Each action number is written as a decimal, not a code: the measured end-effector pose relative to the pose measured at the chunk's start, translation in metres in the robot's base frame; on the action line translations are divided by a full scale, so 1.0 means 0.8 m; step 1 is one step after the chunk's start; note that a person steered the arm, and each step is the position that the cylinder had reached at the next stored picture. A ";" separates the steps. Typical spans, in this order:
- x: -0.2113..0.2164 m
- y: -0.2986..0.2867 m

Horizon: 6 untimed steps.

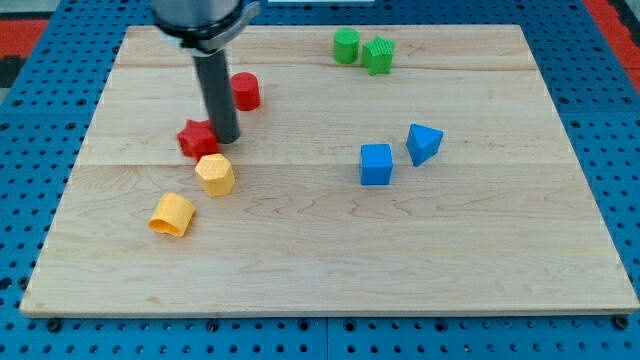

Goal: Move the yellow hexagon towards the centre left

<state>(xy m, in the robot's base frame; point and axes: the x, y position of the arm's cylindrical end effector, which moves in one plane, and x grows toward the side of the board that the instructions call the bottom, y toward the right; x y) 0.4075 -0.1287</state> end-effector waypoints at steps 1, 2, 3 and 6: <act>0.004 0.032; 0.019 0.104; 0.066 0.070; 0.090 -0.050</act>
